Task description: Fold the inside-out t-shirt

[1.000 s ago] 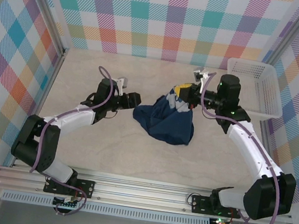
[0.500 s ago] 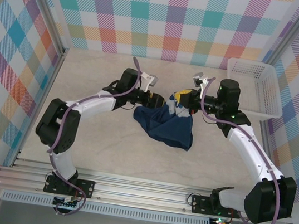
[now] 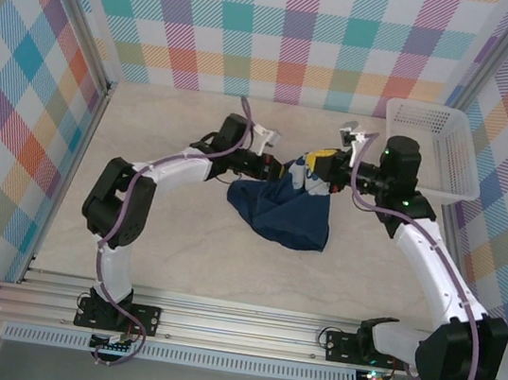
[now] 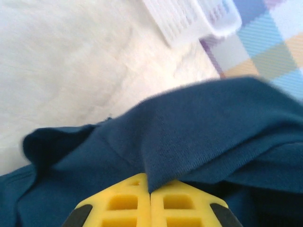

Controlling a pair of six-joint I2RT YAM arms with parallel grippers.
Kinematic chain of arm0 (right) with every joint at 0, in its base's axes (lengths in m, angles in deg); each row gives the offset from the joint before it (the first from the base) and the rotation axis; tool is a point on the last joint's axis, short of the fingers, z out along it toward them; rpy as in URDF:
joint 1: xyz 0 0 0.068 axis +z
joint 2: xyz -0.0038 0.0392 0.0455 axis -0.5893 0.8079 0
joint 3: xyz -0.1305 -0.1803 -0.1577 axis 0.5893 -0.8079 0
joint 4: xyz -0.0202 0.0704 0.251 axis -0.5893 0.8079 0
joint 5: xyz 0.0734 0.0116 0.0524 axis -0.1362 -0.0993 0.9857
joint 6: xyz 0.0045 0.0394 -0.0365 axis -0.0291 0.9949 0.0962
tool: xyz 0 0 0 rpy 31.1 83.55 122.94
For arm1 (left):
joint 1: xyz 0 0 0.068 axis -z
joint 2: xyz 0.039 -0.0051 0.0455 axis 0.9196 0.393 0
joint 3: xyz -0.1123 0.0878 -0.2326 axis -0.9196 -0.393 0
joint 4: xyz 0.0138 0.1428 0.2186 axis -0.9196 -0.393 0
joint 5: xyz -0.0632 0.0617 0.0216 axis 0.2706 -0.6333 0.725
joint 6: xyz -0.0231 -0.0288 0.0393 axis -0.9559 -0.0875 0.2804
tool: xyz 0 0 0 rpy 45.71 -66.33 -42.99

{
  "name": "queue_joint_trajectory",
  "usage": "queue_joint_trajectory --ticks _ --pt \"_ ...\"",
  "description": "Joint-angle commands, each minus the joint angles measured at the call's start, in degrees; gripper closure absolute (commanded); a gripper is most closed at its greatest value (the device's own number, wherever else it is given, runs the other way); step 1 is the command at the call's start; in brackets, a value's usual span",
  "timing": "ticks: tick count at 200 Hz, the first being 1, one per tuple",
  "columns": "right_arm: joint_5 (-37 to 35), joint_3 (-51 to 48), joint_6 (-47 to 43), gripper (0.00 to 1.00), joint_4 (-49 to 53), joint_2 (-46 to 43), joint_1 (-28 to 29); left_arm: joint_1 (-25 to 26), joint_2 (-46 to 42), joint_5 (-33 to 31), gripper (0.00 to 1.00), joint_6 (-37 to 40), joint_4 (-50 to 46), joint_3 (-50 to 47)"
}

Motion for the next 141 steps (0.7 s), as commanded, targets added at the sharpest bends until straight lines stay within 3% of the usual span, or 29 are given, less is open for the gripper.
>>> queue_joint_trajectory --ticks 1,44,63,81,113,125,141 --pt "-4.2 2.7 0.7 1.0 1.3 -4.2 -1.2 -5.9 -11.4 -3.8 1.0 -10.4 11.2 -5.7" --pt "-14.8 6.3 2.2 1.0 6.1 -6.8 -1.4 -9.8 -29.4 -18.2 1.0 -13.9 14.0 -16.7" --pt "-19.8 6.0 4.2 1.0 9.1 -6.4 -1.4 -9.8 -34.3 -20.9 1.0 -14.0 13.7 -20.9" --pt "-24.1 4.6 5.7 1.0 12.2 -5.7 -1.3 -9.8 -35.9 -17.7 1.0 -13.2 13.7 -24.0" --pt "-31.1 1.8 9.8 1.0 18.2 -1.5 -1.2 -9.1 -36.2 -3.3 1.0 -13.0 19.1 -29.0" --pt "-32.3 0.3 10.9 0.99 19.6 0.5 -0.4 -8.1 -37.0 -2.2 1.0 -12.8 19.7 -30.1" --pt "-35.9 -1.4 10.6 0.91 20.8 2.8 2.1 -7.5 -37.9 -3.3 1.0 -12.4 19.4 -30.9"
